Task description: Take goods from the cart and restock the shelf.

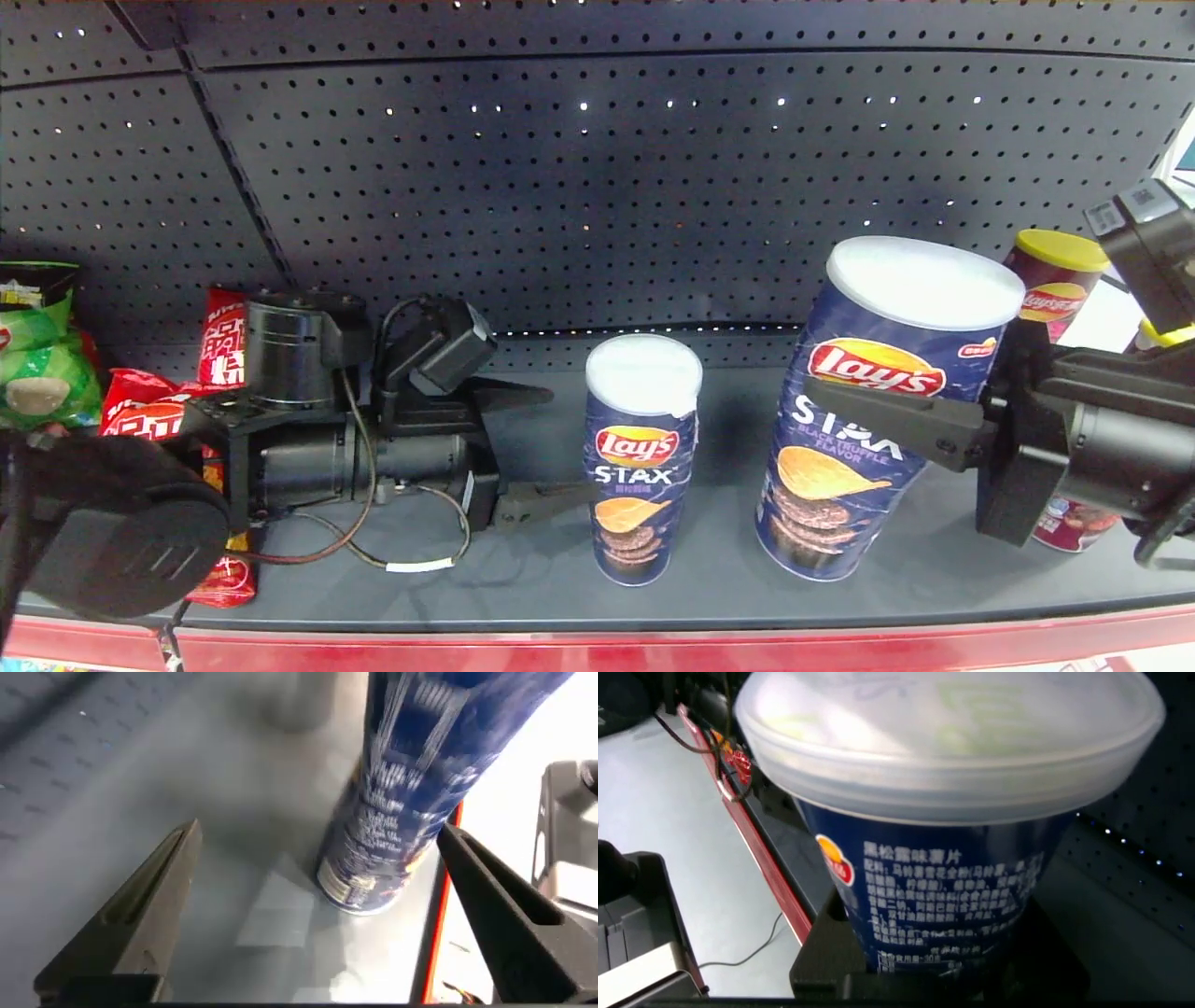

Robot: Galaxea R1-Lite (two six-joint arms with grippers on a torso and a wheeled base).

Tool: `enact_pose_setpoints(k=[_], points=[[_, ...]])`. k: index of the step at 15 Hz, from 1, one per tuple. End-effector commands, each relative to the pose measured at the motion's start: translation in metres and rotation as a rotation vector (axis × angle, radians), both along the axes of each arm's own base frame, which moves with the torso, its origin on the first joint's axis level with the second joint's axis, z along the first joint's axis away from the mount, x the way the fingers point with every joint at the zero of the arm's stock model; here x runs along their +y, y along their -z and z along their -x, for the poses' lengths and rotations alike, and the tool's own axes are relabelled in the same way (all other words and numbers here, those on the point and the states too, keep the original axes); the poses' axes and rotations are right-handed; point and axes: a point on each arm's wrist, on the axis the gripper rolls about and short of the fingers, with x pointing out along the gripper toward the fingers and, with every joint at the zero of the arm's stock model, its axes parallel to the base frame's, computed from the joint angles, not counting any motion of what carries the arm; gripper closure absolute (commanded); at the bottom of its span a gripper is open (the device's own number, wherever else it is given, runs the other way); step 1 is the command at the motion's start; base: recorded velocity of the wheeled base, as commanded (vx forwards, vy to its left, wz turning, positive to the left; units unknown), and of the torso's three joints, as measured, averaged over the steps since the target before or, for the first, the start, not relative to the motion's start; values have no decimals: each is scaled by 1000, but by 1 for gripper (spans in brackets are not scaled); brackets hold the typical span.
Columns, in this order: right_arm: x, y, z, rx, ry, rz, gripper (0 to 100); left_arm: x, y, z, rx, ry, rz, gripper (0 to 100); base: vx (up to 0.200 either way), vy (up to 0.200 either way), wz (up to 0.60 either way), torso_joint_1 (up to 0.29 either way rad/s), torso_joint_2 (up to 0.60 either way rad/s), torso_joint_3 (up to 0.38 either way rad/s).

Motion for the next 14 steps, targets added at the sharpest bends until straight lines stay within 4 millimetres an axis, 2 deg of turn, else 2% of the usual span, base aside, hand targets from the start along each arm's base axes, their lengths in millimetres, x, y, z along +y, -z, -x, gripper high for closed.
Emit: enact_pose_setpoints(k=[1, 2, 5, 6, 7, 8, 9, 11, 12, 14], points=[[0, 1, 0, 1, -1, 1, 100, 11, -24, 13, -62, -24, 46, 0, 0, 0, 0, 0, 0, 0], [0, 1, -1, 3, -1, 2, 100, 18, -33, 23, -66, -52, 71, 0, 0, 0, 0, 0, 0, 0], [-1, 7, 0, 19, 2, 14, 100, 76, -62, 89, -184, -236, 160, 0, 0, 0, 0, 0, 0, 0], [-1, 10, 0, 27, 1, 20, 100, 99, -68, 113, -259, -323, 184, 0, 0, 0, 0, 0, 0, 0], [-1, 12, 0, 34, 1, 25, 100, 114, -71, 136, -328, -400, 199, 0, 0, 0, 0, 0, 0, 0], [-1, 12, 0, 34, 1, 25, 100, 114, -71, 136, -328, -400, 199, 0, 0, 0, 0, 0, 0, 0], [0, 15, -1, 41, -1, 32, 100, 131, -58, 175, -394, -580, 205, 0, 0, 0, 0, 0, 0, 0], [1, 15, -3, 44, 1, 32, 100, 135, -44, 205, -349, -633, 273, 0, 0, 0, 0, 0, 0, 0], [0, 14, -6, 43, 12, 30, 100, 138, -33, 230, -281, -701, 334, 0, 0, 0, 0, 0, 0, 0], [-3, 13, -10, 42, 27, 28, 100, 137, -16, 253, -236, -736, 328, 0, 0, 0, 0, 0, 0, 0]])
